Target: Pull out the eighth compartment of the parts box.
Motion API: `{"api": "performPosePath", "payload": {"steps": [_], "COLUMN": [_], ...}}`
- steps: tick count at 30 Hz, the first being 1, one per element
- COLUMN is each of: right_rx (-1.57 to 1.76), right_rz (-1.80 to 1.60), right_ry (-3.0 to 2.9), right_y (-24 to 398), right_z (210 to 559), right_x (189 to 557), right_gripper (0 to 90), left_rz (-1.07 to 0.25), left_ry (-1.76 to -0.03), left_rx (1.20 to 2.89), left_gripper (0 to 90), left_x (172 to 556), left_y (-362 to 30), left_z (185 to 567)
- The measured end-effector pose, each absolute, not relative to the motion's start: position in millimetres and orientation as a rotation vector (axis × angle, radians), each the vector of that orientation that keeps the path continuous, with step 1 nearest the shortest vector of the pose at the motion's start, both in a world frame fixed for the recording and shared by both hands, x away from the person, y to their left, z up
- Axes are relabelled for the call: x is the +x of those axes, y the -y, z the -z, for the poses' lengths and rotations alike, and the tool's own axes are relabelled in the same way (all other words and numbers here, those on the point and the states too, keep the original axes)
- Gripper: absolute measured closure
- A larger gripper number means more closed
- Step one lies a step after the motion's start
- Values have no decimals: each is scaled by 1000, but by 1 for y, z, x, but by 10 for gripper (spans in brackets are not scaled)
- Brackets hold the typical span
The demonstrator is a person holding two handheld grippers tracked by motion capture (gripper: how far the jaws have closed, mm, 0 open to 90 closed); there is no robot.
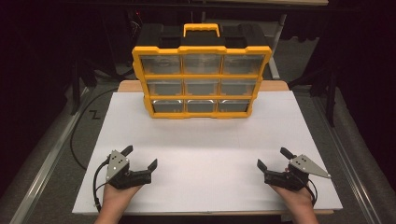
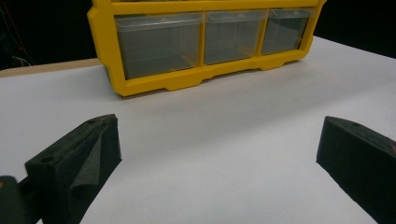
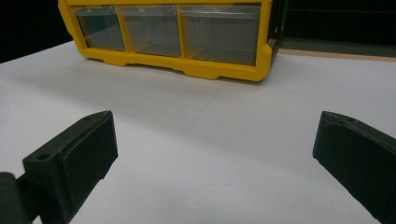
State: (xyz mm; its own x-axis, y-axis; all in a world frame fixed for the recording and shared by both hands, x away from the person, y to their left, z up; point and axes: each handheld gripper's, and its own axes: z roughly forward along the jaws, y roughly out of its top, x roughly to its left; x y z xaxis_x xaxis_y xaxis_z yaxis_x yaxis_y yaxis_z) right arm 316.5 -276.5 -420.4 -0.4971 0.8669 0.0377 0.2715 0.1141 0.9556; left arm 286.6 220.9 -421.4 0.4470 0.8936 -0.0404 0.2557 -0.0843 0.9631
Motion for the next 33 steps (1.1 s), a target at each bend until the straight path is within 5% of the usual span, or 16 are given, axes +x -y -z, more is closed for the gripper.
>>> {"api": "performPosePath", "payload": {"steps": [33], "right_rx": [1108], "right_rz": [-1324], "right_ry": [-1899], "right_y": [244], "right_z": [418], "right_x": [350], "right_gripper": [10], "left_rz": [-696], "left_ry": [-1021], "left_rx": [1590], "left_gripper": [3], "left_x": [287], "left_y": [-224], "left_z": [421]}}
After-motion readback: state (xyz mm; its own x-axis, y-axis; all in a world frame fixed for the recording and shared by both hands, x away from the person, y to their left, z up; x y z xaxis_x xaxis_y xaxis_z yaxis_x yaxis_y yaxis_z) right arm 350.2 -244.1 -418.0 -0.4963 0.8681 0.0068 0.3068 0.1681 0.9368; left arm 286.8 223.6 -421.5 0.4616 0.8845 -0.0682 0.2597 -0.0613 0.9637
